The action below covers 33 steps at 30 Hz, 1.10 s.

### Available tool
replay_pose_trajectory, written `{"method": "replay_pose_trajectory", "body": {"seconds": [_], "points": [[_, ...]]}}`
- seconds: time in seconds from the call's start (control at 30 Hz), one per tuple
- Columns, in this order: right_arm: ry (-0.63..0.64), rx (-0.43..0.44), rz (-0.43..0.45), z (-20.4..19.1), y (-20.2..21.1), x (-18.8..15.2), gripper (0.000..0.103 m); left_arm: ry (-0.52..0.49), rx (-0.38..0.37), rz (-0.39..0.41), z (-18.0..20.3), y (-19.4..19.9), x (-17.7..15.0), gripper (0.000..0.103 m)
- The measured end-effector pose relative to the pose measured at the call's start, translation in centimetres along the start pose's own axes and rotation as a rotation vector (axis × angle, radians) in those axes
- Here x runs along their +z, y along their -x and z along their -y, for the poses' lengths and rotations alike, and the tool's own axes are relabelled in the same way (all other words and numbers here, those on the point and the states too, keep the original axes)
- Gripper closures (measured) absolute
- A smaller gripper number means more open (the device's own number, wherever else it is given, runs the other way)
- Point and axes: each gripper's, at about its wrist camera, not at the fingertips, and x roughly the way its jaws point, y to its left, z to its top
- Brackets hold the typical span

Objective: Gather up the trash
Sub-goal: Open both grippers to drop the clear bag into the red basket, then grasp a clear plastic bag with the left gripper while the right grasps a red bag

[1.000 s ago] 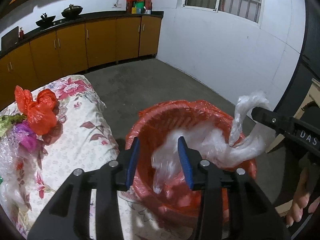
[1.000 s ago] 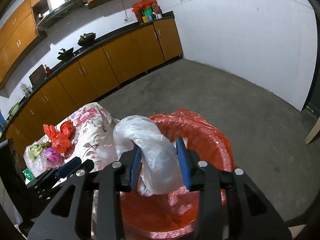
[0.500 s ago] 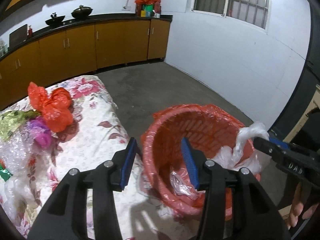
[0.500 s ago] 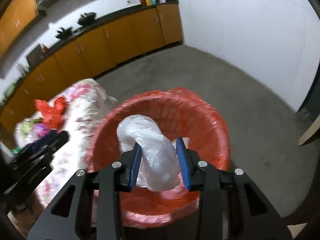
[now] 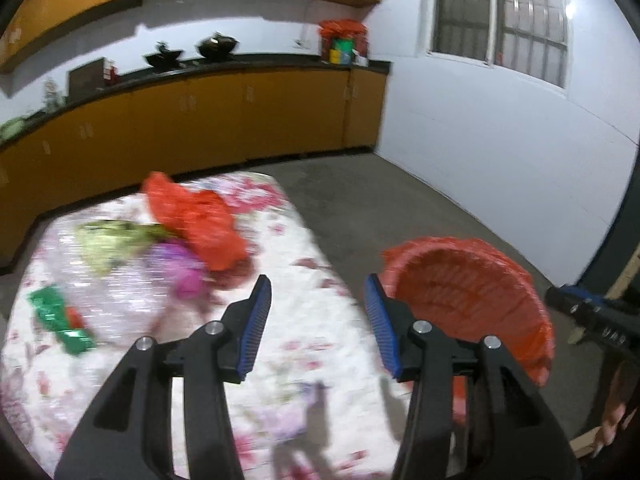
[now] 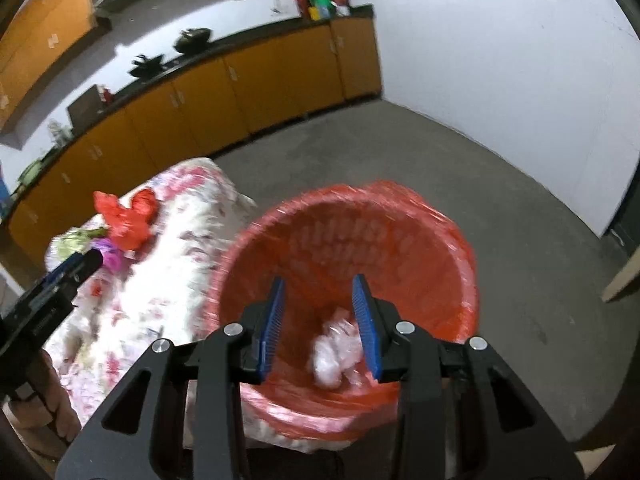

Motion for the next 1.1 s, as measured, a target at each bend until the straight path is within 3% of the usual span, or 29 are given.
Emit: {"method": "replay_pose_trajectory", "body": {"seconds": [0.2, 0.3, 0.43, 0.67, 0.8, 1.1], "points": [[0.092, 0.114, 0.008, -5.5, -0.6, 0.3, 0.067, 0.033, 0.201, 0.028, -6.8, 3.2, -2.0, 0.048], [0.141, 0.175, -0.003, -8.8, -1.3, 0.0, 0.067, 0.069, 0.290, -0.006, -11.0, 4.0, -3.6, 0.048], [0.200, 0.238, -0.028, -12.9, -2.2, -0.9, 0.067, 0.135, 0.342, -0.087, -15.5, 3.4, -5.7, 0.048], [0.251, 0.276, -0.060, -16.5, -3.1, -1.8, 0.067, 0.166, 0.307, -0.205, -17.7, 0.7, -9.1, 0.048], [0.267, 0.280, -0.076, -17.8, -3.7, -2.1, 0.067, 0.188, 0.269, -0.232, -18.3, -0.3, -10.4, 0.051], [0.301, 0.304, -0.089, -20.2, -3.9, -2.7, 0.067, 0.171, 0.196, -0.240, -17.5, -0.6, -11.4, 0.084]]}}
